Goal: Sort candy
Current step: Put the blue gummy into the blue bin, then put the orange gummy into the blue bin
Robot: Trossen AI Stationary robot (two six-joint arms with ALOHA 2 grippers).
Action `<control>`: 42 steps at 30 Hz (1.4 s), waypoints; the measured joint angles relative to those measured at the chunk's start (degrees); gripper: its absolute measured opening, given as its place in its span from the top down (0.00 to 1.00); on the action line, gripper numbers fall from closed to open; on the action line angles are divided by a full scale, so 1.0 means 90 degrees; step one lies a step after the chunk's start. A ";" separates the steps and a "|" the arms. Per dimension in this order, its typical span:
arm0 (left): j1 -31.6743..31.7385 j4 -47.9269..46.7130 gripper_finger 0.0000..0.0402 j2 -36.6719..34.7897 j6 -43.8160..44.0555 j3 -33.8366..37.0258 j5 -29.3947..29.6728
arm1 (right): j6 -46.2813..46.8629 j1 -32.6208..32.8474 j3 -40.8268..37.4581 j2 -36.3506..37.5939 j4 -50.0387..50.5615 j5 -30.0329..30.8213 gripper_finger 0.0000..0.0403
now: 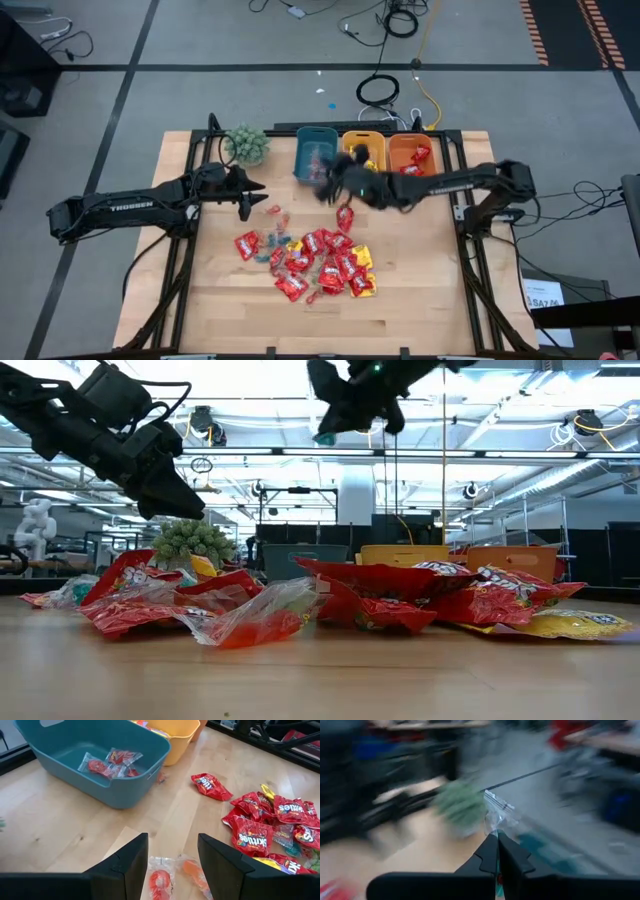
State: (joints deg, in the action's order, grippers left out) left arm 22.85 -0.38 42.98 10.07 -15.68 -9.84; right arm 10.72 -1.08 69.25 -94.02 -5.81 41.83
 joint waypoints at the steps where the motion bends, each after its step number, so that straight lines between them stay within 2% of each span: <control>1: 0.0000 -0.0001 0.55 0.0000 0.0001 0.0000 0.0004 | -0.0232 -0.0163 0.0129 -0.0004 0.0012 0.0030 1.00; 3: 0.0000 -0.0002 0.55 0.0000 0.0000 0.0000 0.0009 | -0.0518 -0.0483 0.0363 -0.0147 0.0050 -0.0114 0.99; 6: 0.0000 -0.0005 0.55 0.0000 0.0002 0.0000 0.0024 | -0.0526 -0.0944 0.0736 -0.0516 0.0069 -0.0695 0.96; 9: 0.0000 -0.0014 0.55 0.0000 0.0002 0.0000 0.0024 | -0.0325 -0.1313 0.1061 -0.0901 0.0175 -0.1154 0.89; 11: 0.0000 -0.0019 0.55 0.0000 0.0002 0.0000 0.0026 | -0.0101 -0.1475 0.1249 -0.1102 0.0400 -0.1195 0.83; 18: 0.0000 -0.0023 0.55 0.0000 0.0012 0.0000 0.0026 | -0.0055 -0.1610 0.1551 -0.1166 0.0962 -0.1201 0.57; 24: 0.0000 -0.0021 0.55 0.0000 0.0007 0.0000 0.0026 | -0.0565 -0.1585 0.1586 -0.1060 0.1189 -0.1765 0.43; 29: 0.0000 -0.0031 0.55 0.0000 0.0007 0.0000 0.0028 | -0.0629 -0.1410 0.1586 -0.0721 0.2448 -0.2164 0.41; 33: 0.0000 -0.0044 0.55 0.0000 0.0007 0.0000 0.0028 | -0.0863 -0.1194 0.1598 -0.0539 0.4103 -0.2686 0.44; 36: 0.0000 -0.0041 0.55 0.0000 0.0007 0.0000 0.0028 | -0.1226 -0.1032 0.1584 -0.0598 0.5318 -0.2725 0.46; 39: 0.0000 -0.0034 0.55 0.0000 0.0005 0.0000 0.0028 | -0.1759 -0.0893 0.1584 -0.0785 0.5902 -0.2893 0.49; 42: 0.0000 -0.0019 0.55 0.0002 0.0005 0.0000 0.0028 | -0.2604 -0.0764 0.1581 -0.1049 0.6015 -0.2980 0.52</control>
State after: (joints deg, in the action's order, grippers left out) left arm 22.85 -0.56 43.00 10.11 -15.68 -9.58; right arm -12.72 -7.96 83.48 -103.46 48.32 15.01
